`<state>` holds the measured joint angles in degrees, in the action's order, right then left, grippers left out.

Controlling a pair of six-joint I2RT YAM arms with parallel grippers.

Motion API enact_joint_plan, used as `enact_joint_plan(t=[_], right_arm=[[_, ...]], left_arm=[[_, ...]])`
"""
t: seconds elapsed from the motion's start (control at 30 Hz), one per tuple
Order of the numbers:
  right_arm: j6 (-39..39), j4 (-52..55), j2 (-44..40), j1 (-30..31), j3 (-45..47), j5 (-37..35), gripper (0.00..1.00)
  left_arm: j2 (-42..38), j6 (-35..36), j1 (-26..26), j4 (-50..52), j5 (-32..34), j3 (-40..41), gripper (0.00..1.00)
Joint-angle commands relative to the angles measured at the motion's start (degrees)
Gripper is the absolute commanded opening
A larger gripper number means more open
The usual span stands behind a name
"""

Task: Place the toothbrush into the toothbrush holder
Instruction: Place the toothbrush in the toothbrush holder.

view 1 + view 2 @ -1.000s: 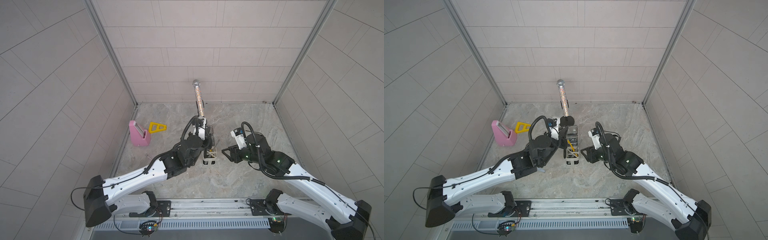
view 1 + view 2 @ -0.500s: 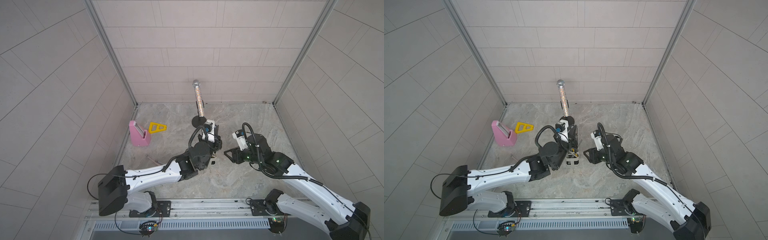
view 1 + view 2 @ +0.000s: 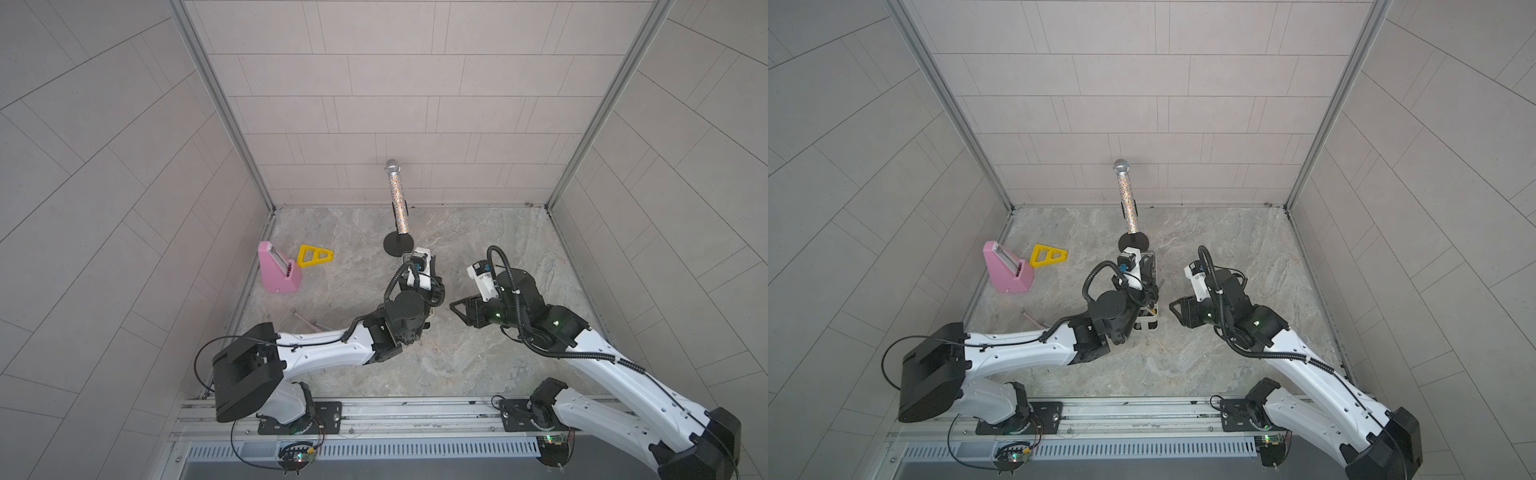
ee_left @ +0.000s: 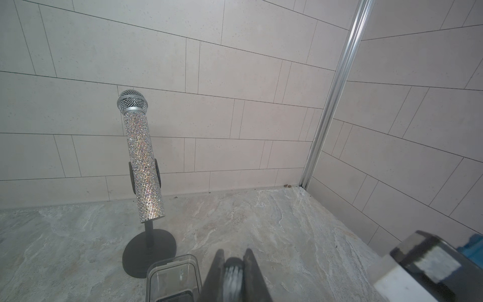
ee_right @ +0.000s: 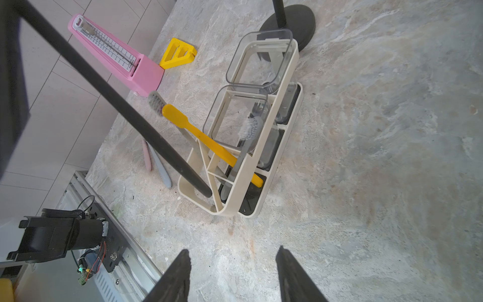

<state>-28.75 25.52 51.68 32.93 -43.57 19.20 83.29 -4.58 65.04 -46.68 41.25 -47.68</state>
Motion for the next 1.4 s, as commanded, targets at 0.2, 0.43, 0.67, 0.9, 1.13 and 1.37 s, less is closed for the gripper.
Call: enact_joint_plan(t=[0.2,0.43,0.67,0.9,1.13,1.37], right_arm=[[0.1,-0.9,-0.8,-0.5,0.7,0.3,0.55],[-0.1,-1.4,-1.1,-0.8,1.2,0.4,0.55],[-0.7,-2.6,-0.7,-0.9,1.5,1.0,0.55],[-1.0,-2.6,-0.9,-0.9,1.7,0.8,0.55],[-1.2,-3.2,-0.4,-0.9,2.2,0.7,0.55],[-1.8,-4.6,0.5,-0.9,2.7,1.0,0.55]], left_arm=[[0.9,0.8,0.2,-3.9,1.5,2.0,0.04],[-2.4,1.9,0.7,-2.1,1.9,3.2,0.04],[-3.5,3.3,1.0,-3.6,3.7,5.8,0.04],[-0.9,6.1,1.0,-9.5,5.9,6.8,0.04],[0.7,8.7,1.0,-17.0,9.7,8.9,0.07],[4.4,9.0,1.1,-25.9,13.4,11.4,0.08]])
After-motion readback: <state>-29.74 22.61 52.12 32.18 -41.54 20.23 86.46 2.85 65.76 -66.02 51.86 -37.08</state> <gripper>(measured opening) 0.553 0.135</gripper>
